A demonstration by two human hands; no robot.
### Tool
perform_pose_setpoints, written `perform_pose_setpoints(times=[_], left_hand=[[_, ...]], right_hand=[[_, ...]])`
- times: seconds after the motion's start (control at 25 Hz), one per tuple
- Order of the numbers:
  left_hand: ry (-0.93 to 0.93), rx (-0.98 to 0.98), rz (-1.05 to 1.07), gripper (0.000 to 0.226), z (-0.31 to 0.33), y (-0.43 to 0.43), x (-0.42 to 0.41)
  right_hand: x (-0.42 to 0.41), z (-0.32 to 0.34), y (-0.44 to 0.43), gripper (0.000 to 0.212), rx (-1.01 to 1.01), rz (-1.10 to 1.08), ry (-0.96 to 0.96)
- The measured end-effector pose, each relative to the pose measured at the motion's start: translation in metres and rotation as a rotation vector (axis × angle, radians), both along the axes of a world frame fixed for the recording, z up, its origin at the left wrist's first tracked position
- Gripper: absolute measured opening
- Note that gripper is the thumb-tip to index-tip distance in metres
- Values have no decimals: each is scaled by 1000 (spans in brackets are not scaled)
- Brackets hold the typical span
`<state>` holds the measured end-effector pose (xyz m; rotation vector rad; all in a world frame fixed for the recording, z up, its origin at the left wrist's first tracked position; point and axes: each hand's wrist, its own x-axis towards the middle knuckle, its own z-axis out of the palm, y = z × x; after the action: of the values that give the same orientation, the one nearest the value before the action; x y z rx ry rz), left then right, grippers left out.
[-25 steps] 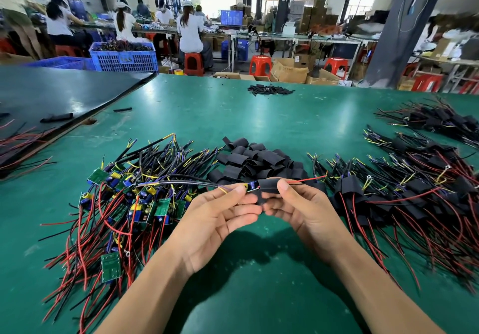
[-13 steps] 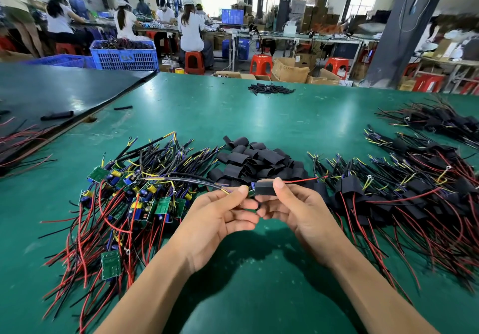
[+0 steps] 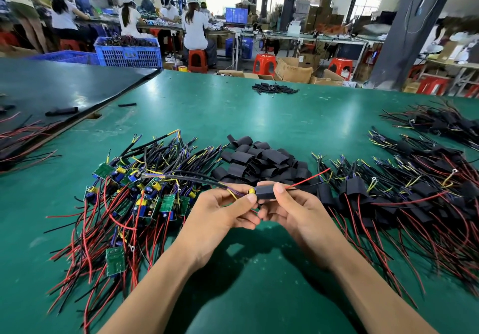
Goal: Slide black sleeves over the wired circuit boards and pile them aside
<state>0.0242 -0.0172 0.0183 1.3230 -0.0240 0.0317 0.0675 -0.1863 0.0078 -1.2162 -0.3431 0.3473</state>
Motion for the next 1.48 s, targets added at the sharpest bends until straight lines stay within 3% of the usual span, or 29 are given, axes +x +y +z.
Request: perform_pose_setpoints(times=[0.16, 0.32, 0.6, 0.76, 1.2, 1.4, 1.48], left_hand=[[16, -105, 51, 32, 3, -1, 0], [11, -144, 54, 28, 1, 1, 0], [39, -165, 35, 18, 1, 2, 1], [60, -142, 108, 26, -1, 0, 2], [159, -102, 117, 9, 1, -1, -1], [210, -160, 71, 4, 3, -1, 1], [208, -169, 58, 17, 4, 0, 1]], right_hand=[[0, 2, -4, 43, -6, 3, -26], [-1, 2, -4, 34, -57, 3, -59], [-1, 3, -3, 38, -18, -59, -63], [1, 1, -2, 35, 18, -117, -54], [0, -9, 4, 39, -51, -54, -82], [-1, -6, 6, 40, 104, 38, 13], [-2, -5, 7, 44, 150, 40, 72]])
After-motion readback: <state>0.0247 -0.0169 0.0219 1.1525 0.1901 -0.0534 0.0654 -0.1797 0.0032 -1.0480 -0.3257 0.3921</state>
